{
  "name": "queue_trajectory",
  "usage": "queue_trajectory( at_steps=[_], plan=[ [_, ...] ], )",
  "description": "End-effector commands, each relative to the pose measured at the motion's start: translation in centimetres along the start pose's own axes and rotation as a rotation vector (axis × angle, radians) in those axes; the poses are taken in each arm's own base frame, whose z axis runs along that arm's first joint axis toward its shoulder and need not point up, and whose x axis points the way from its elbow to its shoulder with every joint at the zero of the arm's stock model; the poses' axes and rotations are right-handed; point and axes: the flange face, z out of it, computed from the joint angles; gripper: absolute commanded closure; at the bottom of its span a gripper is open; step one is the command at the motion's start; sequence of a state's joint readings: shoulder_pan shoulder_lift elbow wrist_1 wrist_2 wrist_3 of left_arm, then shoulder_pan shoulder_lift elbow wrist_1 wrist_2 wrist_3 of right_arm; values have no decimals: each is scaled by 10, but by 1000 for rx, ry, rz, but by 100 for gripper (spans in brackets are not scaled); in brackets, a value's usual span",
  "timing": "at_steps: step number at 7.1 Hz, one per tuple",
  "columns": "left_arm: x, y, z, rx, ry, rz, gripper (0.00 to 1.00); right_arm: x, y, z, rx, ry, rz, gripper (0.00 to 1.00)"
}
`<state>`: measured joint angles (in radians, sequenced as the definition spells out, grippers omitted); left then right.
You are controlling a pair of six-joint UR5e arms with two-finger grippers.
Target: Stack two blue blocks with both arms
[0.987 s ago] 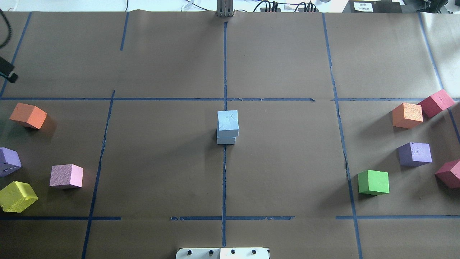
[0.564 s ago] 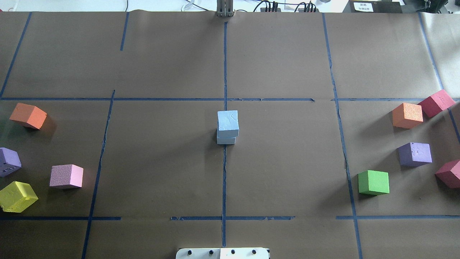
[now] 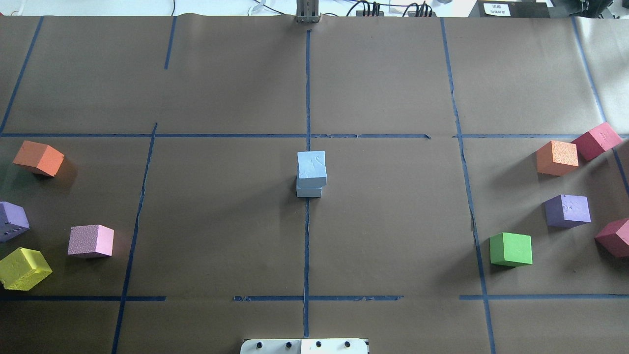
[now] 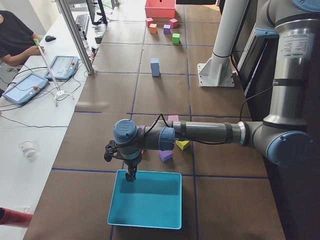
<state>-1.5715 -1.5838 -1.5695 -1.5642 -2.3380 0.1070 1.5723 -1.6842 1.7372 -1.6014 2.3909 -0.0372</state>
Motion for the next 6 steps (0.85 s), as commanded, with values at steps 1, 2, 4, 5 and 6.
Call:
queue_trajectory(
  at_steps=[1,2,4,5,6],
  plan=[
    [2,11,4,-3,57,-31,0,3,4,4,-8,-2,9,0],
    [2,13,4,-3,59,-31,0,5,4,5,-10,-2,11,0],
    [2,12,3,1,49,-27,0,4,5,5,-10,-2,11,0],
    [2,12,3,1,49,-27,0,4,5,4,-8,-2,11,0],
    [1,12,3,1,48,-27,0,5,5,2,-3,-2,15,0]
  ],
)
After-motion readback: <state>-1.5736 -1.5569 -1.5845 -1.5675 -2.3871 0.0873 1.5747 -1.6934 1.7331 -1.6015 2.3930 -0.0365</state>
